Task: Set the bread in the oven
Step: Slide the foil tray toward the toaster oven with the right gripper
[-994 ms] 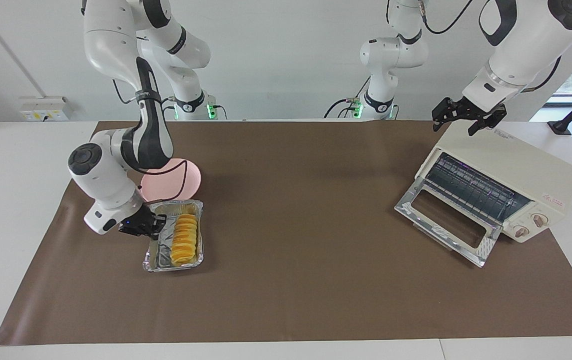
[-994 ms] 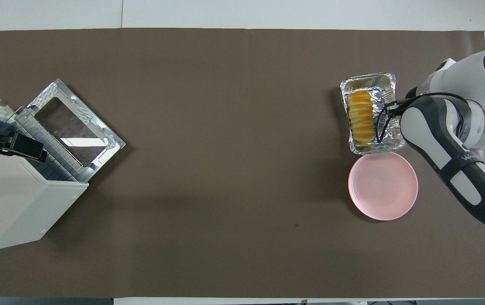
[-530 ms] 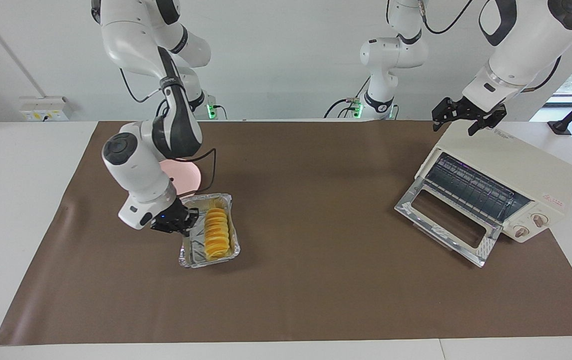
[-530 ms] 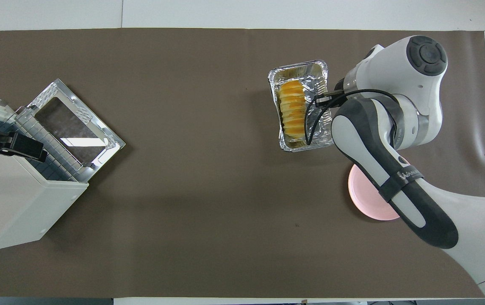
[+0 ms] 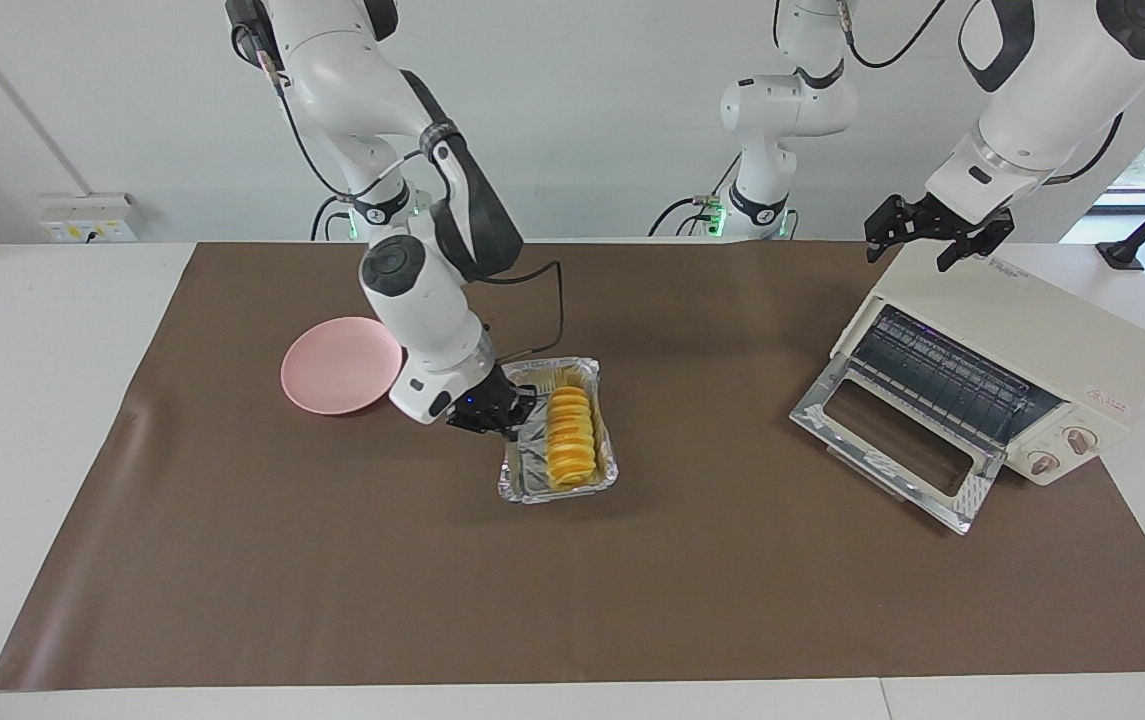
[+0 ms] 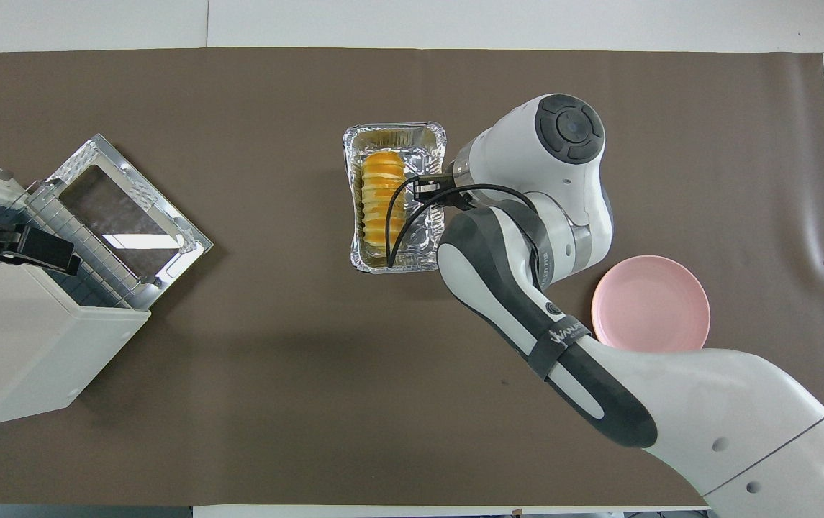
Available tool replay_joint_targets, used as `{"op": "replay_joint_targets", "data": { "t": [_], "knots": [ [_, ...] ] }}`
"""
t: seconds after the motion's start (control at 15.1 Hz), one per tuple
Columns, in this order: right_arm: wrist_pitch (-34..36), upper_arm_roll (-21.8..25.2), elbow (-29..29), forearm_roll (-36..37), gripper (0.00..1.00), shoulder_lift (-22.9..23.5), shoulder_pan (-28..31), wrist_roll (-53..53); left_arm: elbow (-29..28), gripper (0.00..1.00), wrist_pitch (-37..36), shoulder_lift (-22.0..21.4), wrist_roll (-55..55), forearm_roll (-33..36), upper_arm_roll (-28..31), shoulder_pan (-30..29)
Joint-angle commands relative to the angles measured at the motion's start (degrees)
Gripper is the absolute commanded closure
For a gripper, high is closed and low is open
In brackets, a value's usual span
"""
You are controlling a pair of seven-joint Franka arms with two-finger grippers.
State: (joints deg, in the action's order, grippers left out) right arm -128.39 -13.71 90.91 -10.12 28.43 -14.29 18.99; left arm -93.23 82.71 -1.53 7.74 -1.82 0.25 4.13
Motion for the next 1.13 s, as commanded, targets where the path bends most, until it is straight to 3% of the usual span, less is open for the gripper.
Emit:
{"op": "replay_joint_targets", "data": {
  "t": [0.0, 0.73, 1.06],
  "knots": [
    [-2.3, 0.1, -4.5, -0.4, 1.00, 4.8, -0.8, 1.5, 0.2, 0.00, -1.0, -0.6, 0.1, 0.9, -0.1, -0.3],
    [-5.8, 0.6, -1.9, 1.0, 1.00, 5.2, -4.1, 2.2, 0.2, 0.00, -1.0, -0.6, 0.1, 0.9, -0.1, -0.3],
    [-5.9, 0.7, -0.5, 1.1, 0.68, 5.1, -3.7, 2.2, 0.2, 0.00, -1.1, -0.6, 0.1, 0.9, -0.1, -0.3]
  ]
}}
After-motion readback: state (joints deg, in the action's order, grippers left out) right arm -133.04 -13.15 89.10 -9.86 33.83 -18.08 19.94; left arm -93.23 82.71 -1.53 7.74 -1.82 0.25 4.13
